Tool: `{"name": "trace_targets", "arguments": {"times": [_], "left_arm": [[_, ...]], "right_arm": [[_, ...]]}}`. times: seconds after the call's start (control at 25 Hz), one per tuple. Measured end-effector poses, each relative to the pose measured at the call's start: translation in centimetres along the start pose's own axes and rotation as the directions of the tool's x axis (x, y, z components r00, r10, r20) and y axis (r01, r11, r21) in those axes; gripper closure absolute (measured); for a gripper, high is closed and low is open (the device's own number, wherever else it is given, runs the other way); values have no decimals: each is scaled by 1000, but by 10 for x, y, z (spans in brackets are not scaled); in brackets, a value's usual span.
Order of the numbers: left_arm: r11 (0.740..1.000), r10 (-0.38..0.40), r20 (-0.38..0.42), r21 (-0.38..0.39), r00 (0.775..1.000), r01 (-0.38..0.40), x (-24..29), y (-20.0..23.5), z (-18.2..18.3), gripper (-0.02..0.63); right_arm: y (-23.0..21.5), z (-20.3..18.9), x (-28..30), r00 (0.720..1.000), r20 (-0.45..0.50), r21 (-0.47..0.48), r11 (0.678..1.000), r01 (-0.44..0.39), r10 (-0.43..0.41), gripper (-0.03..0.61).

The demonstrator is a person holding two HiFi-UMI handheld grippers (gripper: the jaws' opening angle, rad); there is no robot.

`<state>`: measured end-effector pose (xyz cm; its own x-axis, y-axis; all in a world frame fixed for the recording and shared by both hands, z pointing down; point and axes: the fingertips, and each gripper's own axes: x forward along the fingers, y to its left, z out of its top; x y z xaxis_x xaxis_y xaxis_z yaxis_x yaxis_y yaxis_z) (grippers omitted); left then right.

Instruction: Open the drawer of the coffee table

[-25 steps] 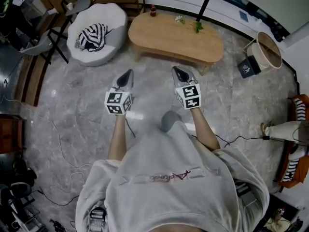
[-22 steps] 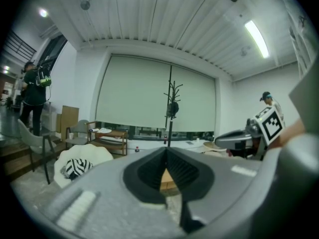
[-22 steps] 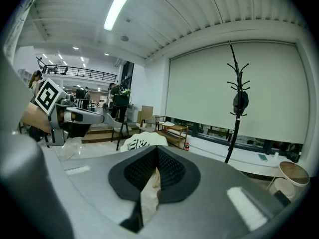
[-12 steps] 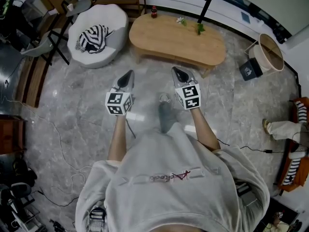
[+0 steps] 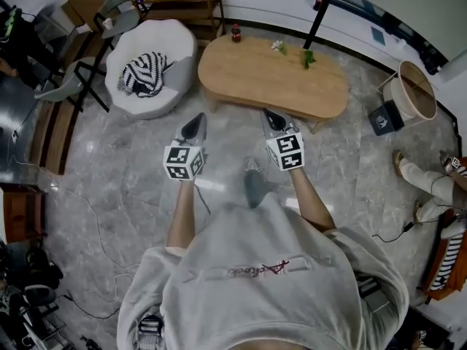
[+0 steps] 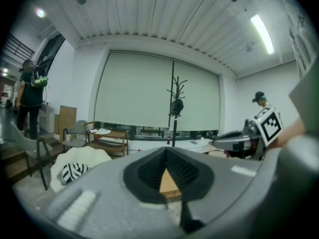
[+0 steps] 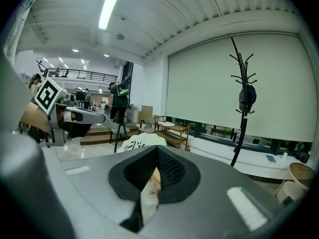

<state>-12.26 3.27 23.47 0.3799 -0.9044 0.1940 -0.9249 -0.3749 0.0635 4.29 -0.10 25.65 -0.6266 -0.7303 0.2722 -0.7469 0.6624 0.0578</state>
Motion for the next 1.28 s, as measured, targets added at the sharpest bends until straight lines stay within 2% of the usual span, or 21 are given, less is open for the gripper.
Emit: {"name": "trace_targets", "arguments": {"times": [0.36, 0.96, 1.28], "left_arm": [[1000, 19, -3, 0, 1000, -19, 77, 33, 30, 614], [1000, 20, -2, 14, 1000, -19, 202, 66, 64, 614], [999, 45, -1, 27, 999, -45, 245, 88, 74, 614]], "right_arm": [[-57, 34, 68, 999, 20, -7, 1000, -25, 25, 574], [-155, 52, 154, 999, 26, 6, 1000, -29, 29, 574], [-186, 56, 197, 998, 34, 12, 999, -53, 52, 574]]}}
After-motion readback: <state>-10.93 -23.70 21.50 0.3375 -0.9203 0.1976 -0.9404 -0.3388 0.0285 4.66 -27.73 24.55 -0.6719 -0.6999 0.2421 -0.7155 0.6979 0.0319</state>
